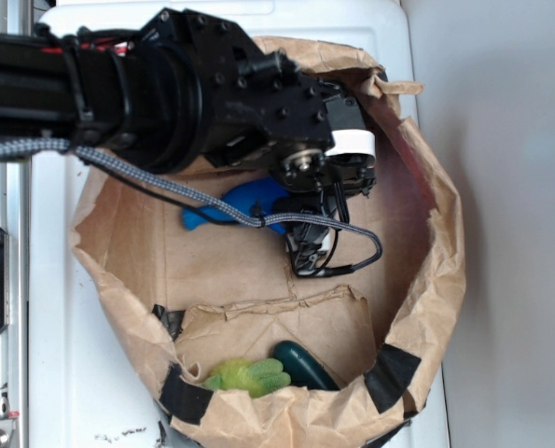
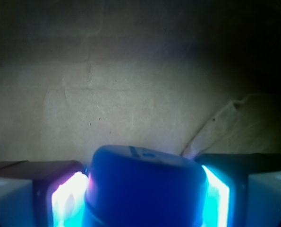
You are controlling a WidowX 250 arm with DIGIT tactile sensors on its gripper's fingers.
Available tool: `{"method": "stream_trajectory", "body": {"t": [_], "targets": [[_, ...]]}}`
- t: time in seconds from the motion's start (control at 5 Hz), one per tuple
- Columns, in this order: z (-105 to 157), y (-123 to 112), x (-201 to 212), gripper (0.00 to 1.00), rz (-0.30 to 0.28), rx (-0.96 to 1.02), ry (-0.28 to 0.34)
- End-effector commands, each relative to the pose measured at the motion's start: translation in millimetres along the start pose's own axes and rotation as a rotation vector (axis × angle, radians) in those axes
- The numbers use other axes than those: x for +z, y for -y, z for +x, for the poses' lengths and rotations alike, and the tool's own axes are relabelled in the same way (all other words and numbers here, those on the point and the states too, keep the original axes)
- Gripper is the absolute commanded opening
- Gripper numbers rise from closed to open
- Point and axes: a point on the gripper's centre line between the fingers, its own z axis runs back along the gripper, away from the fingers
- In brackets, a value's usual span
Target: Grab the blue bottle.
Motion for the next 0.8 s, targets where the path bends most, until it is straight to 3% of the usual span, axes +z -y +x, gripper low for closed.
{"method": "stream_trajectory", "body": {"t": [0.0,0.4,0.6], "targets": [[26,4,109,0.0,-0.135,0.053,0.085],[15,17,147,0.0,-0.147,0.049,0.119],[7,20,138,0.0,-0.086,0.012,0.152]]}}
